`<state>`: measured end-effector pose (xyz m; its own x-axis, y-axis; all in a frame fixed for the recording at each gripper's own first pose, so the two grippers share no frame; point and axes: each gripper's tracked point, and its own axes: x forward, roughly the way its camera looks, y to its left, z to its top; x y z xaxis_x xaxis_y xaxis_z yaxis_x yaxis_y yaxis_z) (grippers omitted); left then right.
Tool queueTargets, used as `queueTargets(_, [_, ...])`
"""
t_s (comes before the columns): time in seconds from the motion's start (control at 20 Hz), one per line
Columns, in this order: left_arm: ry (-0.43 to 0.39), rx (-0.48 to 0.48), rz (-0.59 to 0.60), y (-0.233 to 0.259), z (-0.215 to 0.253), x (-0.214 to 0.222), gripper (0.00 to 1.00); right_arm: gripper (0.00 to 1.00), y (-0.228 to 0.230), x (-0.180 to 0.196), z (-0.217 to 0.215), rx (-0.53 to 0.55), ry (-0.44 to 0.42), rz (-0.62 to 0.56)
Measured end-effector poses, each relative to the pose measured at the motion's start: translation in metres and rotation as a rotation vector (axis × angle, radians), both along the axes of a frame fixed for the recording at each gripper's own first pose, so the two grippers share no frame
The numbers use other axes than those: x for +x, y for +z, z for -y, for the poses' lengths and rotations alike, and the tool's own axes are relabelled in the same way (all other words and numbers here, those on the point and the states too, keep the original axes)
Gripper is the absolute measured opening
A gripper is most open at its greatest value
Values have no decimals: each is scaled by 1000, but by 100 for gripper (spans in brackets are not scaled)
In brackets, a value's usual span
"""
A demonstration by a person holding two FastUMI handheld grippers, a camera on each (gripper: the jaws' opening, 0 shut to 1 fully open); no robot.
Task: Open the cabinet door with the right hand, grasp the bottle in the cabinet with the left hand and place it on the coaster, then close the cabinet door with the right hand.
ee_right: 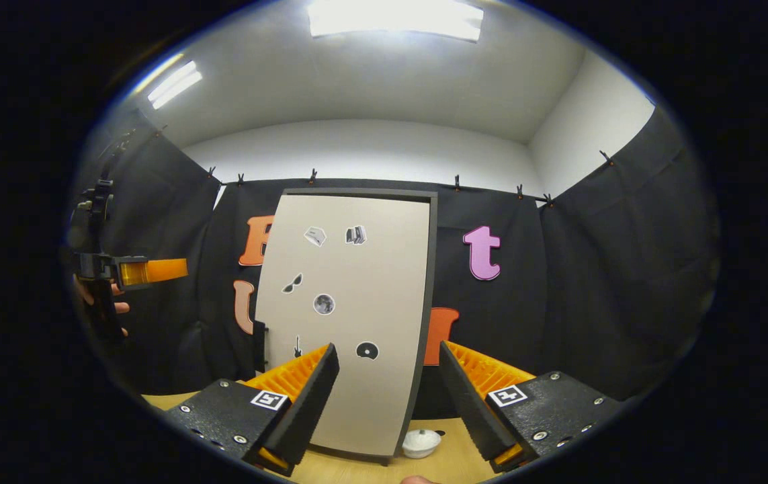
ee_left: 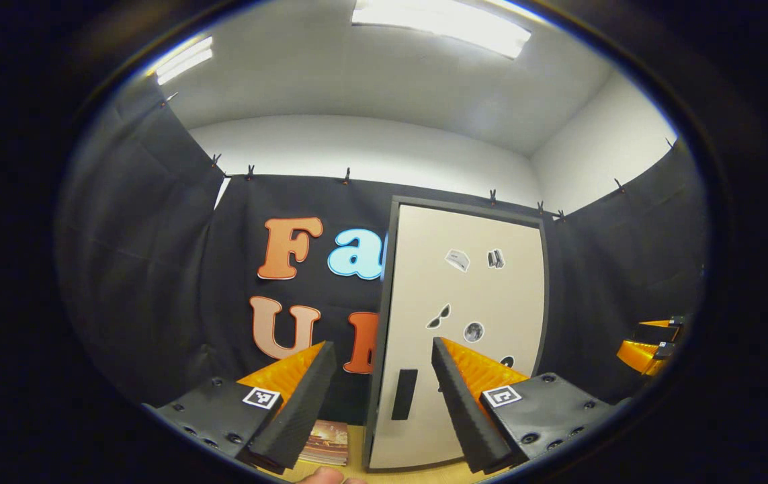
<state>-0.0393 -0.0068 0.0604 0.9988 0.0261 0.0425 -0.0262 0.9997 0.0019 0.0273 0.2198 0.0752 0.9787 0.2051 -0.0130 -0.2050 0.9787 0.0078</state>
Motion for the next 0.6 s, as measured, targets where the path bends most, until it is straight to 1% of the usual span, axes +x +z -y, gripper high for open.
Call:
queueTargets(0.05, [-8,-8,7,5,0,2,96,93,3,-2,-2,3,0,3])
queueTargets(0.1, [-9,-9,15,10,-2,2,92,93,4,-2,-3,4,-3,4])
queueTargets(0.15, [-2,-4,26,17,-8,-1,94,93,7,-2,-3,0,-9,8])
queueTargets(0.3, [0,8,53,28,-16,-4,94,94,12,-1,-3,-28,-21,16])
queueTargets(0.4, [20,16,61,34,-28,-8,94,94,17,0,-3,-43,-32,12])
queueTargets(0.5, [36,7,61,37,-40,-11,94,94,22,2,-3,-57,-43,11])
queueTargets(0.6, [27,-19,62,41,-47,-15,94,94,29,2,-7,-59,-44,23])
